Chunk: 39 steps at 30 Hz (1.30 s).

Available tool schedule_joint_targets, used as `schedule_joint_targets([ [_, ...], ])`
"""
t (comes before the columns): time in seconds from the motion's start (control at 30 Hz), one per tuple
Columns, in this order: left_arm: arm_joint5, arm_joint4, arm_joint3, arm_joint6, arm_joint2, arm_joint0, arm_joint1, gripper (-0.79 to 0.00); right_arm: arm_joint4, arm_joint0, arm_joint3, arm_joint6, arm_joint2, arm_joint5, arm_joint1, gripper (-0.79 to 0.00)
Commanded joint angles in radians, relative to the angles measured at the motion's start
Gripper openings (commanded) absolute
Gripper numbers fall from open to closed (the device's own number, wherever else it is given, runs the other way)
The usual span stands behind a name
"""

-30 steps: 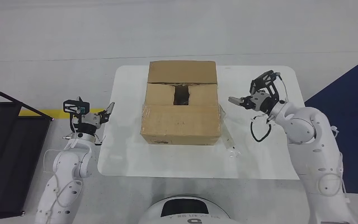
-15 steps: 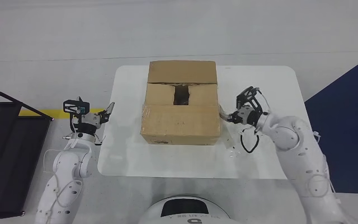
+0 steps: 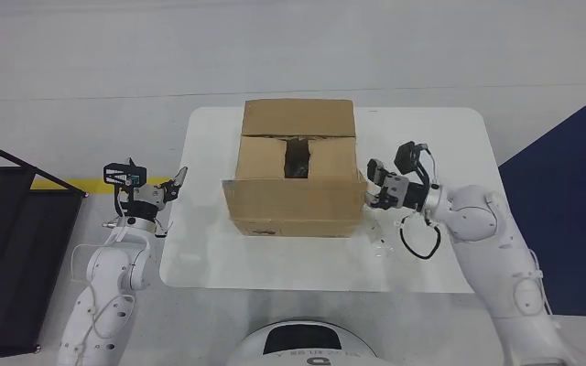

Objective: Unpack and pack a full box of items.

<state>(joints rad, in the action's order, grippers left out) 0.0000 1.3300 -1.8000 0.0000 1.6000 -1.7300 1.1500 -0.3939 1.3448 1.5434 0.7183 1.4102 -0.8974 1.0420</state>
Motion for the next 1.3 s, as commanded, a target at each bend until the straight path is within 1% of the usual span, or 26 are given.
schedule_joint_targets([
  [0.0, 0.0, 0.0, 0.0, 0.0, 0.0, 0.0, 0.0, 0.0, 0.059, -0.002, -0.005, 0.035, -0.001, -0.056, -0.007, 0.0],
  [0.07, 0.0, 0.0, 0.0, 0.0, 0.0, 0.0, 0.0, 0.0, 0.104, -0.004, -0.005, 0.079, -0.003, -0.115, -0.016, 0.0],
  [0.13, 0.0, 0.0, 0.0, 0.0, 0.0, 0.0, 0.0, 0.0, 0.109, -0.001, 0.017, 0.09, -0.018, -0.115, -0.029, 0.0],
  [0.2, 0.0, 0.0, 0.0, 0.0, 0.0, 0.0, 0.0, 0.0, 0.074, 0.004, 0.038, 0.09, -0.035, -0.115, -0.046, 0.0],
  [0.3, 0.0, 0.0, 0.0, 0.0, 0.0, 0.0, 0.0, 0.0, -0.026, 0.012, 0.054, 0.092, -0.042, -0.113, -0.07, 0.0],
  [0.47, 0.0, 0.0, 0.0, 0.0, 0.0, 0.0, 0.0, 0.0, -0.091, 0.026, 0.084, 0.096, -0.039, -0.108, -0.089, 0.0],
  [0.6, 0.0, 0.0, 0.0, 0.0, 0.0, 0.0, 0.0, 0.0, -0.138, 0.046, 0.115, 0.083, -0.021, -0.088, -0.097, 0.0],
  [0.73, 0.0, 0.0, 0.0, 0.0, 0.0, 0.0, 0.0, 0.0, -0.252, 0.076, 0.164, 0.075, -0.011, -0.037, -0.102, 0.0],
  [0.9, 0.0, 0.0, 0.0, 0.0, 0.0, 0.0, 0.0, 0.0, -0.333, 0.104, 0.189, 0.052, -0.016, 0.002, -0.106, 0.0],
  [0.97, 0.0, 0.0, 0.0, 0.0, 0.0, 0.0, 0.0, 0.0, -0.342, 0.111, 0.195, 0.028, -0.015, 0.016, -0.106, 0.0],
  [1.07, 0.0, 0.0, 0.0, 0.0, 0.0, 0.0, 0.0, 0.0, -0.317, 0.124, 0.196, -0.044, 0.01, 0.028, -0.107, 0.0],
  [1.27, 0.0, 0.0, 0.0, 0.0, 0.0, 0.0, 0.0, 0.0, -0.317, 0.124, 0.196, -0.044, 0.01, 0.028, -0.107, 0.0],
])
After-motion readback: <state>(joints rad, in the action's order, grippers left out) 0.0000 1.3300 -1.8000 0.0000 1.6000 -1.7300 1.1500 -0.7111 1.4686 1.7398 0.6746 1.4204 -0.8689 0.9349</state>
